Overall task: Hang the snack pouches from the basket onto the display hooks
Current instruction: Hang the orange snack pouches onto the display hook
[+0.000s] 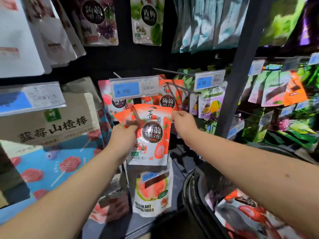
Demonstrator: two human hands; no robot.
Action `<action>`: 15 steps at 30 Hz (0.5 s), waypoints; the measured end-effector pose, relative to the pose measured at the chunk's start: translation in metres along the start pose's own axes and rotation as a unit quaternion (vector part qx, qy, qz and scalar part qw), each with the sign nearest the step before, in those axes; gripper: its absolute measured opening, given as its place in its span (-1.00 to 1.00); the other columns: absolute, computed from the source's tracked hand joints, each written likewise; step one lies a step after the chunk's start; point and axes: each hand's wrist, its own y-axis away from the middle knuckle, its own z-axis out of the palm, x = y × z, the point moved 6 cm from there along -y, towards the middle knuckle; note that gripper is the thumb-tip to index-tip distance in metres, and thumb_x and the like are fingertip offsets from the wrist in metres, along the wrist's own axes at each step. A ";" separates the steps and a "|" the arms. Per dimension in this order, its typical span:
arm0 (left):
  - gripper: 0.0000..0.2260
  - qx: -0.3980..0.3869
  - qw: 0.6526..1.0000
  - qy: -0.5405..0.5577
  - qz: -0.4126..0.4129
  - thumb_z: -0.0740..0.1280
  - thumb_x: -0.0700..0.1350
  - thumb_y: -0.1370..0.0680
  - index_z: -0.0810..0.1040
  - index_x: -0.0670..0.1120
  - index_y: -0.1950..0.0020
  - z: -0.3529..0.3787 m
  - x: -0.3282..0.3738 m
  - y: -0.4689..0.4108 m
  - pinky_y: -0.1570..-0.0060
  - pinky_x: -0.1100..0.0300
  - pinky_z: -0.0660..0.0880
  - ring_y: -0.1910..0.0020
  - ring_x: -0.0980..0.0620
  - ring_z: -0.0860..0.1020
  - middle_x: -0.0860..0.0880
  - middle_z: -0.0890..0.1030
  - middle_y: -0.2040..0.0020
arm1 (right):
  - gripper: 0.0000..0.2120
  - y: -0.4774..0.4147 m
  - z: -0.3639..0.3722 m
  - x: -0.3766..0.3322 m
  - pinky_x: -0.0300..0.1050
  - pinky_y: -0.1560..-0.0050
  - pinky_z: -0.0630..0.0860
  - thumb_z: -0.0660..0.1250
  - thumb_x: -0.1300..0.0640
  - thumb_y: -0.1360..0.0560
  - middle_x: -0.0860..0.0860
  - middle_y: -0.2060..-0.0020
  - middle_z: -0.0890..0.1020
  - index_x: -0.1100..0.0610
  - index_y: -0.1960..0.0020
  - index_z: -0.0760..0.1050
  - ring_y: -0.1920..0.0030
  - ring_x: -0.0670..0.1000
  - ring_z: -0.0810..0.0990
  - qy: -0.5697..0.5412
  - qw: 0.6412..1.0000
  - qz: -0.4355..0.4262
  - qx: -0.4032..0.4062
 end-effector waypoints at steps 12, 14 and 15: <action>-0.53 -0.016 0.999 0.032 -0.036 0.50 0.15 -0.46 0.37 -0.13 0.36 0.039 0.007 0.054 0.33 0.13 0.39 0.40 -0.08 0.41 -0.18 0.40 0.40 | -0.13 0.134 -0.039 -0.005 -0.49 0.23 0.50 0.57 0.18 -0.44 -0.08 -0.31 0.53 0.00 -0.61 0.19 -0.06 -0.14 0.60 0.014 0.992 -0.067 -0.102; -0.55 -0.038 0.999 0.000 -0.018 0.45 0.06 -0.55 0.34 -0.10 0.39 0.044 0.010 0.061 0.44 0.26 0.32 0.54 0.03 0.39 -0.02 0.38 0.52 | -0.10 0.139 -0.050 -0.003 -0.51 0.19 0.50 0.53 0.24 -0.47 -0.04 -0.36 0.50 0.02 -0.65 0.11 -0.09 -0.16 0.59 0.005 0.994 -0.067 -0.084; -0.58 -0.053 0.999 -0.005 -0.006 0.43 0.04 -0.56 0.39 -0.11 0.39 0.047 0.014 0.065 0.47 0.28 0.33 0.59 0.10 0.42 0.05 0.43 0.57 | -0.12 0.141 -0.057 -0.002 -0.46 0.12 0.54 0.50 0.28 -0.48 -0.04 -0.34 0.51 -0.01 -0.65 0.11 -0.10 -0.18 0.60 -0.001 0.995 -0.070 -0.072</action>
